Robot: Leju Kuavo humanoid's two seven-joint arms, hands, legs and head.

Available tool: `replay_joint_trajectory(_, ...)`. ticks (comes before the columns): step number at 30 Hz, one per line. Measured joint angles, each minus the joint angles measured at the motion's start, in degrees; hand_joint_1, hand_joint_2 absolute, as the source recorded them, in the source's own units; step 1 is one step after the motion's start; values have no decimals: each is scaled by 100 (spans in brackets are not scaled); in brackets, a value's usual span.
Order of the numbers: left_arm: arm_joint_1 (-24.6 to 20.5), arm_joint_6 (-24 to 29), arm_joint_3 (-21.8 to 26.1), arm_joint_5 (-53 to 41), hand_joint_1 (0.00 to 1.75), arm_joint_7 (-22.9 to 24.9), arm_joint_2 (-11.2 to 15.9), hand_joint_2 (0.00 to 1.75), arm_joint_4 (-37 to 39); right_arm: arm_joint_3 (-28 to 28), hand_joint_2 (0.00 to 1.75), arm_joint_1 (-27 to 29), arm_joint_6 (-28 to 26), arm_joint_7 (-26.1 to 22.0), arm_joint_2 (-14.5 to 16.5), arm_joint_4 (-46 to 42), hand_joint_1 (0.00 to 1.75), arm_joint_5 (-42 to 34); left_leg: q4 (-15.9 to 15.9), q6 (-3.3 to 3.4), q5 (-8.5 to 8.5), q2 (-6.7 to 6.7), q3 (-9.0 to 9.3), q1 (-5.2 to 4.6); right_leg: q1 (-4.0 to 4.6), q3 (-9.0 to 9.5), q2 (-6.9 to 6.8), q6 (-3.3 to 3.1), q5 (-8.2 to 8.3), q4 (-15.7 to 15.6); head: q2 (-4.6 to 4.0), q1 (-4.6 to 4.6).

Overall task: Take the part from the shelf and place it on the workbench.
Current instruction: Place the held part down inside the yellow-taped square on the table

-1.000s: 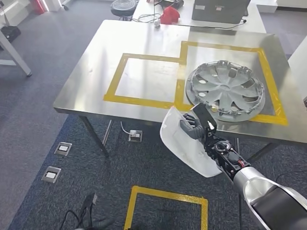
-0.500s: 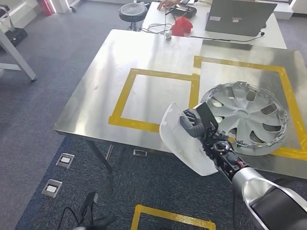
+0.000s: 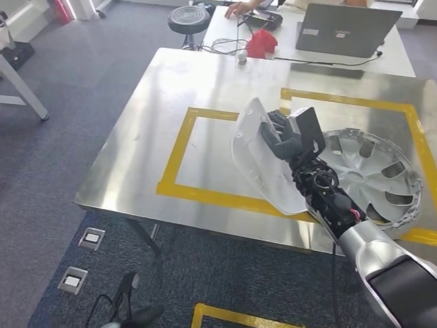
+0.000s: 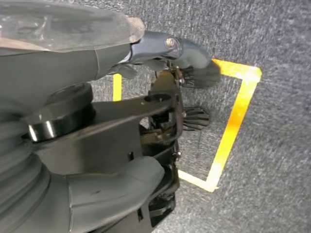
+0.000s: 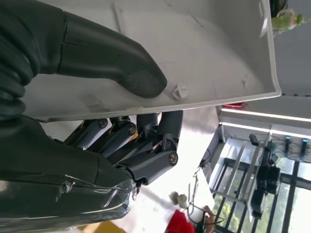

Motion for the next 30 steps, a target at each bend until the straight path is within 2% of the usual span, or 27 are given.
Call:
replay_joint_trajectory(1, 7, 1, -3, 0, 0, 0, 2, 175, 0, -14, 175, 15, 4, -6, -22, -83, 175, -3, 14, 28, 23, -3, 9, 1, 4, 11, 1, -3, -21, -5, 0, 7)
replay_joint_trajectory(2, 9, 0, -7, -1, 0, 0, 3, 175, 0, -32, 175, 21, 12, -19, -39, -158, 175, -11, 8, 38, 13, -4, 22, 1, 7, 26, 0, -43, -38, -10, 0, 7)
replay_joint_trajectory(4, 4, -5, -12, -7, 0, -1, -1, 175, 0, -72, 175, 22, 40, -60, -60, -267, 175, -41, -2, 37, 8, -10, 38, -7, 10, 53, -3, -168, -46, -20, 0, 9)
replay_joint_trajectory(5, 1, -10, -14, -10, 0, -1, -5, 175, 0, -85, 175, 30, 57, -84, -62, -304, 175, -52, -2, 44, 3, -16, 45, -11, 10, 66, -6, -202, -49, -29, 0, 8)
replay_joint_trajectory(7, 0, -19, -19, -14, 0, -2, -12, 175, 0, -106, 175, 62, 81, -118, -64, -377, 175, -66, -1, 62, -9, -28, 53, -18, 9, 91, -17, -208, -48, -57, 0, 9)
replay_joint_trajectory(11, 1, -14, -21, -13, 0, -3, -11, 175, 0, -123, 175, 120, 85, -130, -66, -484, 175, -72, 1, 84, -19, -36, 56, -28, 5, 120, -27, -176, -37, -99, -1, 8)
replay_joint_trajectory(13, 1, -9, -21, -14, 0, -4, -11, 175, 0, -123, 175, 146, 85, -130, -67, -513, 175, -72, 4, 95, -23, -35, 57, -31, 1, 127, -29, -105, -31, -115, -1, 9)
replay_joint_trajectory(15, 1, -3, -20, -14, 0, -4, -9, 175, 0, -125, 175, 169, 85, -130, -68, -536, 175, -71, 6, 100, -24, -35, 57, -32, -7, 134, -30, 0, -27, -131, 0, 8)
replay_joint_trajectory(17, 1, 1, -20, -13, 0, -4, -7, 175, 0, -126, 175, 184, 85, -130, -68, -559, 175, -71, 7, 101, -24, -34, 58, -32, -11, 136, -30, 51, -24, -137, 0, 8)
replay_joint_trajectory(21, 2, 1, -21, -10, 0, -4, -4, 175, 0, -126, 175, 190, 98, -130, -68, -573, 175, -72, -3, 102, -19, -31, 67, -30, -10, 138, -30, 82, -23, -136, 0, 7)
replay_joint_trajectory(30, 9, 35, -21, 32, 0, -28, -4, 175, 0, -120, 175, 186, 198, -163, -67, -567, 175, -63, -41, 91, -6, -30, 92, -29, -6, 142, -33, 80, -24, -134, 0, 7)
